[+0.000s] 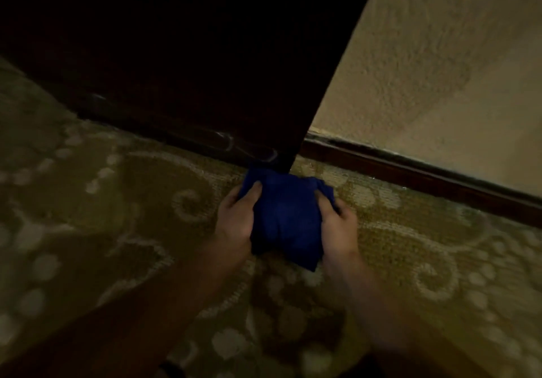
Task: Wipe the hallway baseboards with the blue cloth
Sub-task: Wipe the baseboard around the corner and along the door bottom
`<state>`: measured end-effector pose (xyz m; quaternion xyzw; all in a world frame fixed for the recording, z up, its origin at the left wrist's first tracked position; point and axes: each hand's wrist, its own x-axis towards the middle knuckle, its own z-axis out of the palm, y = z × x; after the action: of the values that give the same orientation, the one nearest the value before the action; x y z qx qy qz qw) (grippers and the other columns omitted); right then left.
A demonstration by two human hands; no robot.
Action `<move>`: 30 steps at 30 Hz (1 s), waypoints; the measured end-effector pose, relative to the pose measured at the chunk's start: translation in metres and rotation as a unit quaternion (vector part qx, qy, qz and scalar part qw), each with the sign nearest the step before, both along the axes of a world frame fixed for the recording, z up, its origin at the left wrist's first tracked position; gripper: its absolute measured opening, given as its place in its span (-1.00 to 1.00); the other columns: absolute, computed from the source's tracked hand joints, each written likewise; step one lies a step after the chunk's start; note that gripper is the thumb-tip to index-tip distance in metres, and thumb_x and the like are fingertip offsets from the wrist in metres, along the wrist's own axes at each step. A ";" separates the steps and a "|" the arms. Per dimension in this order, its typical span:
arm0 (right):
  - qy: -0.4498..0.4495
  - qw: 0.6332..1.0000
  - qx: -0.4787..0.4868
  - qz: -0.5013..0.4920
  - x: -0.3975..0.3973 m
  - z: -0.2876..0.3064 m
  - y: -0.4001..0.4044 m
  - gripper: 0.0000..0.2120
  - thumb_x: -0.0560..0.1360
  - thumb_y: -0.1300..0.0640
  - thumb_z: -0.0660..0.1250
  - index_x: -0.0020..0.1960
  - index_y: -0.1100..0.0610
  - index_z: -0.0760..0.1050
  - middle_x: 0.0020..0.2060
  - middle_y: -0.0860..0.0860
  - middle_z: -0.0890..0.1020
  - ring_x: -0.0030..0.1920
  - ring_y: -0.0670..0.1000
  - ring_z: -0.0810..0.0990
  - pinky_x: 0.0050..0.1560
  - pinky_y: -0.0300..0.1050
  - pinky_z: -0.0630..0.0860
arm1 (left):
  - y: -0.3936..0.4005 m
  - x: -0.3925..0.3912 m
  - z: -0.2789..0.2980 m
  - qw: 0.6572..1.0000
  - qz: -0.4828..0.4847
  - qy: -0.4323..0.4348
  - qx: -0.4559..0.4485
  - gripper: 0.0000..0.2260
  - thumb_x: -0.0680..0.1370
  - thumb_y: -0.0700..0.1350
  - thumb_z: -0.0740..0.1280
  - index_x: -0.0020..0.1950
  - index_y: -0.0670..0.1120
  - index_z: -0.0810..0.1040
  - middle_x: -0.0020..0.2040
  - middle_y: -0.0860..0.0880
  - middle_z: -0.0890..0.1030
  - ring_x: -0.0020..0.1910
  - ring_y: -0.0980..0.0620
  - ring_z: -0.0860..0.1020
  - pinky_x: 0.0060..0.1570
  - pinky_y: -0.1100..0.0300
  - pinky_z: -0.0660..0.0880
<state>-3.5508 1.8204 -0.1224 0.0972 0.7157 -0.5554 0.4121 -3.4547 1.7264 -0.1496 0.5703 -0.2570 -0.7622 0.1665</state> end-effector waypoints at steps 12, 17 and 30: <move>-0.120 0.979 -0.101 -0.126 0.055 -0.006 -0.069 -0.63 0.58 0.19 0.33 0.37 0.06 0.40 0.18 0.09 0.62 0.10 0.14 0.66 0.08 0.13 0.62 | -0.092 0.054 0.012 0.997 -0.036 -0.066 -0.016 -0.57 0.58 0.00 0.36 0.43 -0.04 0.42 0.23 -0.12 0.60 0.08 -0.15 0.62 -0.10 0.00 0.60; -0.094 0.984 -0.095 -0.118 0.061 -0.011 -0.073 -0.58 0.55 0.12 0.38 0.38 -0.01 0.42 0.15 0.03 0.64 0.05 0.09 0.69 -0.06 0.07 0.65 | -0.092 0.060 0.011 0.998 -0.056 -0.032 -0.027 -0.77 0.59 -0.03 0.35 0.24 0.04 0.53 0.05 -0.01 0.63 -0.01 -0.05 0.63 -0.16 0.08 0.56; -0.043 0.966 -0.128 -0.219 0.069 0.012 -0.096 -0.86 0.61 0.20 0.27 -0.08 0.00 0.42 -0.11 0.00 0.58 -0.14 -0.01 0.59 -0.17 -0.07 0.54 | -0.082 0.036 0.045 0.999 -0.031 -0.023 -0.030 -0.62 0.55 0.02 0.38 0.33 -0.06 0.53 0.18 -0.11 0.63 0.08 -0.14 0.61 0.08 -0.02 0.58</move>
<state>-3.4814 1.7241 -0.1105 0.2213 0.5813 -0.7146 0.3200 -3.4191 1.6444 -0.1050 0.5740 -0.3009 -0.7458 0.1541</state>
